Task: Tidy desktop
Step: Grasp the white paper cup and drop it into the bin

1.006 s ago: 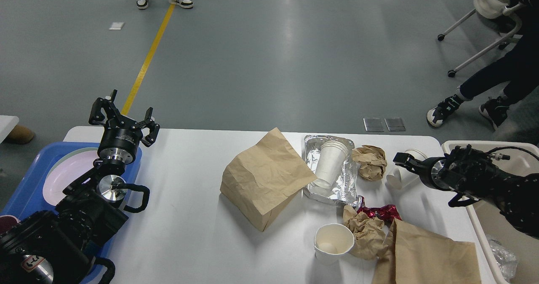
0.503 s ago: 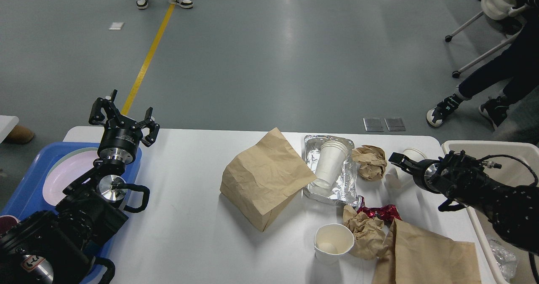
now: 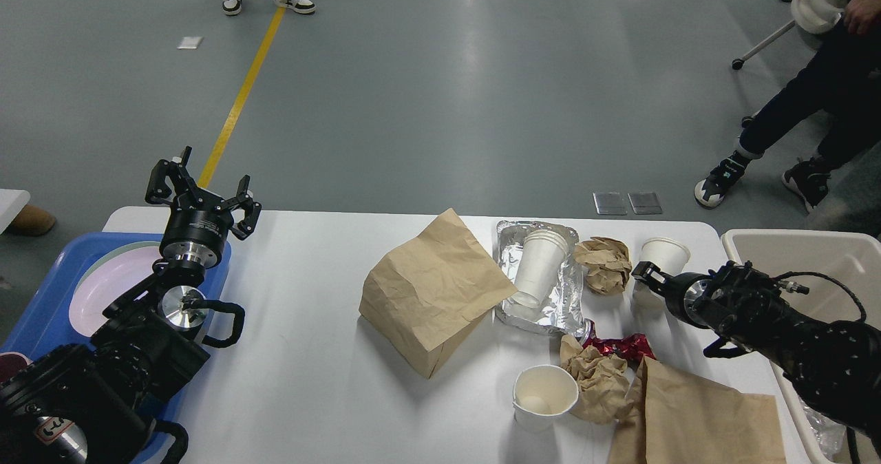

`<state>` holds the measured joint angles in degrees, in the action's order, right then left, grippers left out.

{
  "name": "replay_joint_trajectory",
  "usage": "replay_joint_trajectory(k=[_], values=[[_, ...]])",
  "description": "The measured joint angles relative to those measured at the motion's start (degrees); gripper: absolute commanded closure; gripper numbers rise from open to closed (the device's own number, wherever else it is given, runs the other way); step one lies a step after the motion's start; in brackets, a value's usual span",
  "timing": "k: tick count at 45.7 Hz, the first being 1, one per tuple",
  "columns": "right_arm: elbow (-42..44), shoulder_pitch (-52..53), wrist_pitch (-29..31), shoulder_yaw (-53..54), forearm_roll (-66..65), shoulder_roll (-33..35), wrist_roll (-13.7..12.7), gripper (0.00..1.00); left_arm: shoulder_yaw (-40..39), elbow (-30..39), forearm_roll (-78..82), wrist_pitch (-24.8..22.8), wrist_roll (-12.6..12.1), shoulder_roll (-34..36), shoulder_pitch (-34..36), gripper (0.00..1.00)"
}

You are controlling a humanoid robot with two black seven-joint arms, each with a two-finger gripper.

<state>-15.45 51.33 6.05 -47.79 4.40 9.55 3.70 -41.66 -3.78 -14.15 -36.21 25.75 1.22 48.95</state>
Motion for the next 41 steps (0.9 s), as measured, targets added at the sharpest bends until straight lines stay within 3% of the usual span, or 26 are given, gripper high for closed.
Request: replay_joint_trajectory(k=[10, 14, 30, 41], values=[[0.0, -0.16, 0.0, -0.29, -0.08, -0.06, -0.24, 0.68, 0.0, 0.0, 0.0, 0.0, 0.0, 0.0, 0.0, 0.04], [0.02, -0.17, -0.01, -0.24, -0.07, -0.05, -1.11, 0.75, 0.0, 0.0, 0.0, 0.0, 0.0, 0.0, 0.0, 0.03], [-3.96, 4.95, 0.93, -0.11, 0.09, 2.59, -2.24, 0.76, 0.0, 0.0, 0.0, 0.0, 0.0, 0.01, 0.0, 0.03], [-24.83, 21.97, 1.62, -2.38, -0.25, 16.29, -2.22, 0.76, 0.0, 0.0, 0.0, 0.0, 0.0, 0.01, 0.0, 0.04]])
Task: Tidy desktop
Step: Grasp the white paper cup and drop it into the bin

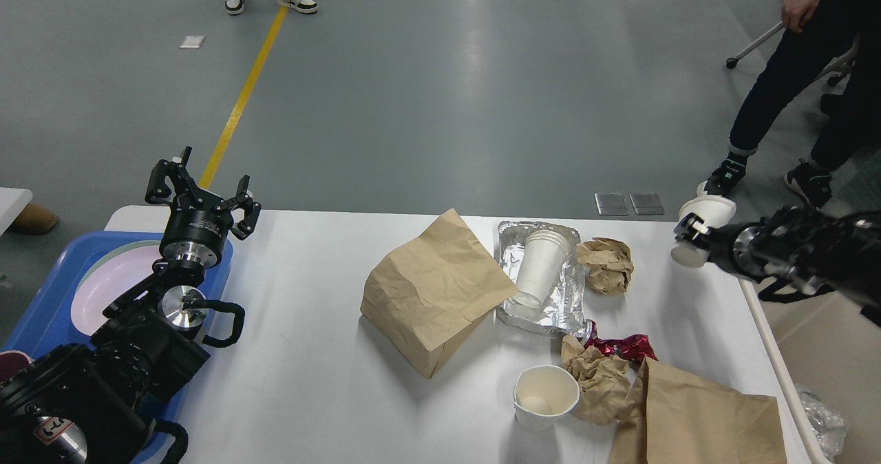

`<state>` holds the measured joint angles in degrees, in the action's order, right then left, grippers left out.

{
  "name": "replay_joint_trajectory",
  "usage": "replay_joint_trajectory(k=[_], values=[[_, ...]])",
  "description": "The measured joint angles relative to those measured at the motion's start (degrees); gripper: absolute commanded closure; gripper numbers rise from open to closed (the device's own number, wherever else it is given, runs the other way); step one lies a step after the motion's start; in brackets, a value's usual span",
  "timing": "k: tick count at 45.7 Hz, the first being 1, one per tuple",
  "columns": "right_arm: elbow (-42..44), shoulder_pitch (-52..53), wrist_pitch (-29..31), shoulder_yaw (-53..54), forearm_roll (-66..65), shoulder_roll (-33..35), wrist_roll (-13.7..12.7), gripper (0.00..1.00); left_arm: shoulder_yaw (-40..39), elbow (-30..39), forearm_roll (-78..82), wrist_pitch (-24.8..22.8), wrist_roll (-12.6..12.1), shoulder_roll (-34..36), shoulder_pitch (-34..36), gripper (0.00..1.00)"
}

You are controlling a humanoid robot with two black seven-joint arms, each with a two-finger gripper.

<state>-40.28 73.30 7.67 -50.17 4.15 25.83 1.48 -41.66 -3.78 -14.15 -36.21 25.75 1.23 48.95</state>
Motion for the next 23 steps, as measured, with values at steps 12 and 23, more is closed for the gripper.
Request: replay_joint_trajectory(k=[12, 23], values=[[-16.44, 22.67, 7.53, -4.7, -0.09, 8.55, 0.03, 0.74, 0.0, 0.01, 0.0, 0.0, 0.0, 0.0, 0.0, 0.04], [-19.92, 34.67, 17.99, -5.14, 0.19, 11.7, 0.02, 0.74, 0.0, 0.01, 0.0, 0.0, 0.0, 0.0, 0.0, 0.03]])
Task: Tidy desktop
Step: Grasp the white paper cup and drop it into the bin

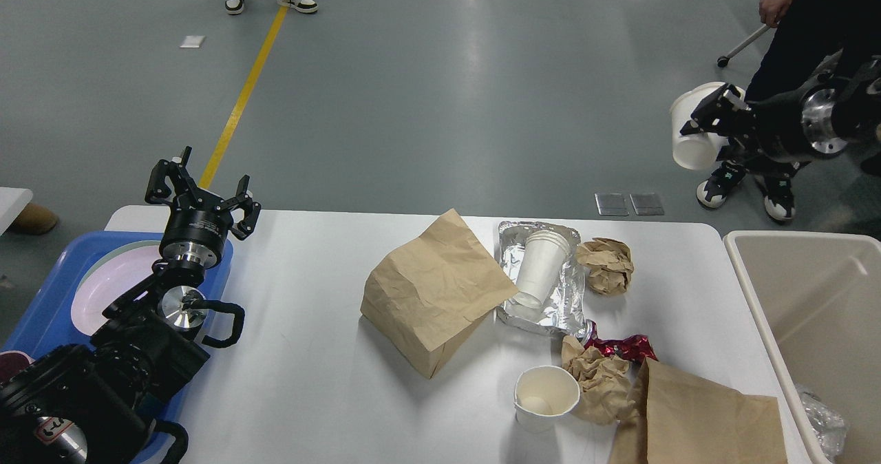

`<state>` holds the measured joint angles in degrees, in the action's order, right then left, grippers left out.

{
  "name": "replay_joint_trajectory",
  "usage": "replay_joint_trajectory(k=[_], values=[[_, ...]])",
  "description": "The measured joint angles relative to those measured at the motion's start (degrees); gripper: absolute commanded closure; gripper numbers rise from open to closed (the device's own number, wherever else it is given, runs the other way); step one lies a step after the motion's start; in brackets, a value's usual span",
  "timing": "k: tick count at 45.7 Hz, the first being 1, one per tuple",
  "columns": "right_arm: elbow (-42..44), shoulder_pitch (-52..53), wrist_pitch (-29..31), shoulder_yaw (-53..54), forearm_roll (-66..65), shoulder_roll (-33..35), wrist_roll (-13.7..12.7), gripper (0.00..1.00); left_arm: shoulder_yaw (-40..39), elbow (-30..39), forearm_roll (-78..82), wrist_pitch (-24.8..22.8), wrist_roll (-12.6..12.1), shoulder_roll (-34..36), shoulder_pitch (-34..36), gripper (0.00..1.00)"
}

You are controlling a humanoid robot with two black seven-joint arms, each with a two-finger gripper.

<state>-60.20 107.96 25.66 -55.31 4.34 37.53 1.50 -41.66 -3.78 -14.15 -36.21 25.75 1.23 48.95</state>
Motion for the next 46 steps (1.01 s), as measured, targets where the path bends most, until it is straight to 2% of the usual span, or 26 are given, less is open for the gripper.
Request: replay_joint_trajectory(k=[7, 14, 24, 29, 32, 34, 38, 43, 46], values=[[-0.11, 2.29, 2.6, 0.0, 0.05, 1.27, 0.0, 0.74, 0.0, 0.0, 0.0, 0.0, 0.0, 0.0, 0.0, 0.04], [3.2, -1.41, -1.06, -0.42, 0.06, 3.51, 0.0, 0.74, 0.0, 0.0, -0.01, 0.0, 0.0, 0.0, 0.0, 0.04], [16.21, -23.91, -9.9, 0.93, 0.13, 5.57, -0.03, 0.74, 0.0, -0.02, 0.0, 0.0, 0.0, 0.0, 0.0, 0.03], [21.48, -37.06, -14.93, 3.72, 0.15, 5.0, 0.04, 0.69, 0.0, -0.02, 0.0, 0.0, 0.0, -0.01, 0.0, 0.03], [23.85, -44.05, -17.52, 6.64, 0.15, 4.27, 0.07, 0.63, 0.0, -0.02, 0.0, 0.0, 0.0, -0.01, 0.0, 0.04], [25.64, -48.74, -18.7, 8.98, 0.15, 3.51, 0.08, 0.53, 0.0, -0.02, 0.0, 0.0, 0.0, -0.01, 0.0, 0.04], [29.53, -55.64, -19.86, 12.39, 0.14, 1.7, 0.09, 0.17, 0.0, -0.02, 0.0, 0.0, 0.0, -0.01, 0.0, 0.04], [34.55, -60.67, -20.76, 14.01, 0.06, -0.95, 0.35, 0.1, 0.0, -0.01, 0.0, 0.0, 0.0, -0.01, 0.0, 0.04], [36.01, -62.03, -20.93, 14.2, 0.05, -1.91, 0.4, 0.0, 0.0, 0.0, 0.0, 0.0, 0.0, -0.01, 0.0, 0.04]])
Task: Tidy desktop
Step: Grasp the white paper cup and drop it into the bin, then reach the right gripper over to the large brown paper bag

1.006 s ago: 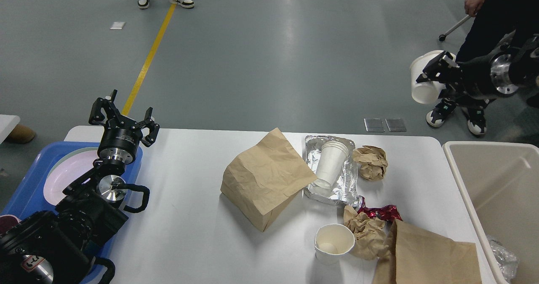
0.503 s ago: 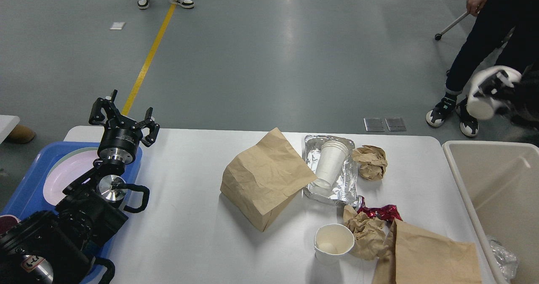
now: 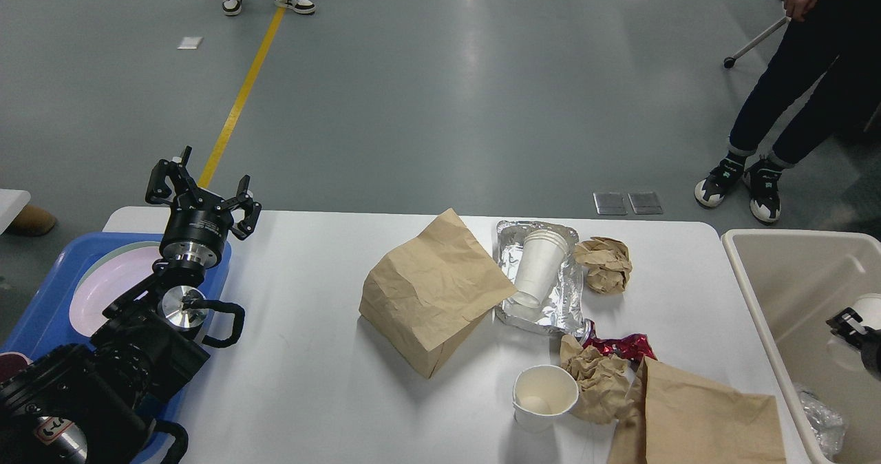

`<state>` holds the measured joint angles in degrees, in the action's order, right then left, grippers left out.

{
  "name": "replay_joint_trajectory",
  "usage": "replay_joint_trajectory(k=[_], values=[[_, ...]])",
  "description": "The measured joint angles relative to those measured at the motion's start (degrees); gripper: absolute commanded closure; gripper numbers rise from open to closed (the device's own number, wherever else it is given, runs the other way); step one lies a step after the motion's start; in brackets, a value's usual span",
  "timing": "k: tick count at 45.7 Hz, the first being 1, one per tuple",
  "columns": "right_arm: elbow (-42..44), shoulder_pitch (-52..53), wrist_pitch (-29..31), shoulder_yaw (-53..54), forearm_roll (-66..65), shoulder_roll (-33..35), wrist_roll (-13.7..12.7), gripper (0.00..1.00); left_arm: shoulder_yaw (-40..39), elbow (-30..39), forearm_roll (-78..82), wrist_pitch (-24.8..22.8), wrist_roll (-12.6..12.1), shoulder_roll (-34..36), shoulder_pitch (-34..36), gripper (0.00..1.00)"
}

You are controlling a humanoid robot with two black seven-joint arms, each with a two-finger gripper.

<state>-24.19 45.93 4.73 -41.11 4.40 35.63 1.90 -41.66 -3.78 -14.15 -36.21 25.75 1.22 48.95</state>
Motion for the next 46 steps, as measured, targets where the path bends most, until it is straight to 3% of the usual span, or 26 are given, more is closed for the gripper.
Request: replay_joint_trajectory(k=[9, 23, 36, 42, 46], values=[[0.63, 0.43, 0.12, -0.29, 0.0, -0.78, 0.05, 0.0, 0.0, 0.0, 0.0, 0.0, 0.0, 0.01, 0.0, 0.04], [-2.4, 15.68, 1.24, -12.0, 0.0, -3.84, -0.07, 0.0, 0.0, 0.0, 0.0, 0.0, 0.0, 0.01, 0.0, 0.04], [-23.33, 44.99, 5.07, -24.49, -0.15, -7.81, -0.25, 0.0, 0.0, 0.0, 0.0, 0.0, 0.0, 0.01, 0.0, 0.04], [-32.51, 56.57, 10.24, -25.82, -0.18, -10.95, -0.32, 0.0, 0.0, 0.0, 0.0, 0.0, 0.0, 0.01, 0.0, 0.04], [-36.62, 63.74, 16.71, -25.76, -0.18, -13.63, -0.32, 0.0, 0.0, 0.0, 0.0, 0.0, 0.0, 0.01, 0.0, 0.04]])
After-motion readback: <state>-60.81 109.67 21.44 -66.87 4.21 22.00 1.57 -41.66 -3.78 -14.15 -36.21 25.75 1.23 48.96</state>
